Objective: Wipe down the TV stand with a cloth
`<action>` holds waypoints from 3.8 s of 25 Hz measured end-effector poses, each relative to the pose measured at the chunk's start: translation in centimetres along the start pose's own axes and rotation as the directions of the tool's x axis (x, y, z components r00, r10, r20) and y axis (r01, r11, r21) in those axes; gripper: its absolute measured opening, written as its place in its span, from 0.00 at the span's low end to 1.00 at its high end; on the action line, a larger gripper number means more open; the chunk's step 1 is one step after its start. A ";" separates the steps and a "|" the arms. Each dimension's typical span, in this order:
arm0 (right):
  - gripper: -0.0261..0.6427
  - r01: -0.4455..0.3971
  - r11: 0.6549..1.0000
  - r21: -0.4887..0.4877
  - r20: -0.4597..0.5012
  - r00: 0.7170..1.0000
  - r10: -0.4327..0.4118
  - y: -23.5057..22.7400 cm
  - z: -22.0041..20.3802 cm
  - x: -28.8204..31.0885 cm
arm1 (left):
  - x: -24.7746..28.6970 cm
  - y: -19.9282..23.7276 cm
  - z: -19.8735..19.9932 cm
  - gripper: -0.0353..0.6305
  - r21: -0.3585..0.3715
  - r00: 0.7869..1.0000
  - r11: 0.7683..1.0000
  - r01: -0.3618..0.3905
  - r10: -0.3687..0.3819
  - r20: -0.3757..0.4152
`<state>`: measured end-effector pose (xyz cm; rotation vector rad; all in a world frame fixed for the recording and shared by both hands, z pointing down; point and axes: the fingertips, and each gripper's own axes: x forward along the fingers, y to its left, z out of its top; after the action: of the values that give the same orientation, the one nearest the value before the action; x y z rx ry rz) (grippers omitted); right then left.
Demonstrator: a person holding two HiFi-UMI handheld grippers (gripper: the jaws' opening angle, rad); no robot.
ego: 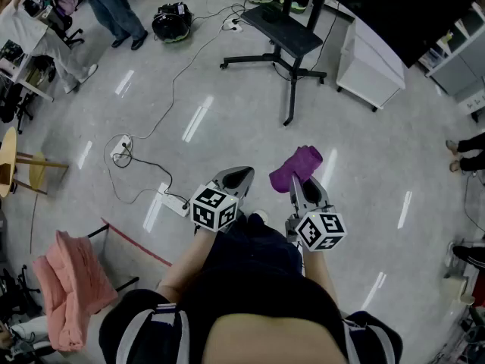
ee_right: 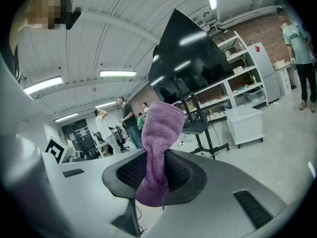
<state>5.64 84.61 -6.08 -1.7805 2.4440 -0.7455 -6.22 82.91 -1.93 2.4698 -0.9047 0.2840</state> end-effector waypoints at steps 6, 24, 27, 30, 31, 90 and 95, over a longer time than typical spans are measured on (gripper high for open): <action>0.20 -0.011 1.000 0.016 0.008 1.000 0.011 -1.7 -0.2 -1.4 | 0.7 -2.1 -0.8 0.06 0.000 1.000 1.000 -0.004 0.004 0.005; 0.20 -0.052 0.999 0.006 -0.027 0.998 0.053 -4.8 -0.1 0.5 | 4.7 -2.3 -0.5 0.06 -0.046 0.997 0.997 -0.060 0.062 0.052; 0.20 -0.042 0.999 0.009 -0.031 0.999 0.042 -5.5 -0.4 1.7 | 5.6 -1.3 -0.4 0.06 -0.056 0.997 0.997 -0.053 0.056 0.056; 0.20 -0.036 0.999 0.001 -0.033 0.999 0.036 -5.4 -0.3 2.8 | 5.9 -0.3 -0.1 0.06 -0.057 0.998 0.997 -0.045 0.048 0.051; 0.20 -0.034 0.999 0.000 -0.034 0.999 0.034 -5.4 -0.1 3.3 | 6.1 0.2 0.2 0.06 -0.059 0.998 0.997 -0.044 0.047 0.049; 0.20 0.115 0.984 -0.137 -0.036 0.992 -0.121 -13.1 14.3 33.6 | 22.0 27.8 19.9 0.06 0.026 0.998 0.998 0.062 -0.061 -0.029; 0.20 0.117 0.988 -0.098 -0.021 0.993 -0.120 -14.8 15.2 35.9 | 23.5 28.2 20.1 0.06 0.008 0.998 0.999 0.053 -0.053 -0.031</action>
<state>10.90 43.30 -4.65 -1.9778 2.4486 -0.6745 -6.27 41.11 -0.37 2.4861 -0.8257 0.3080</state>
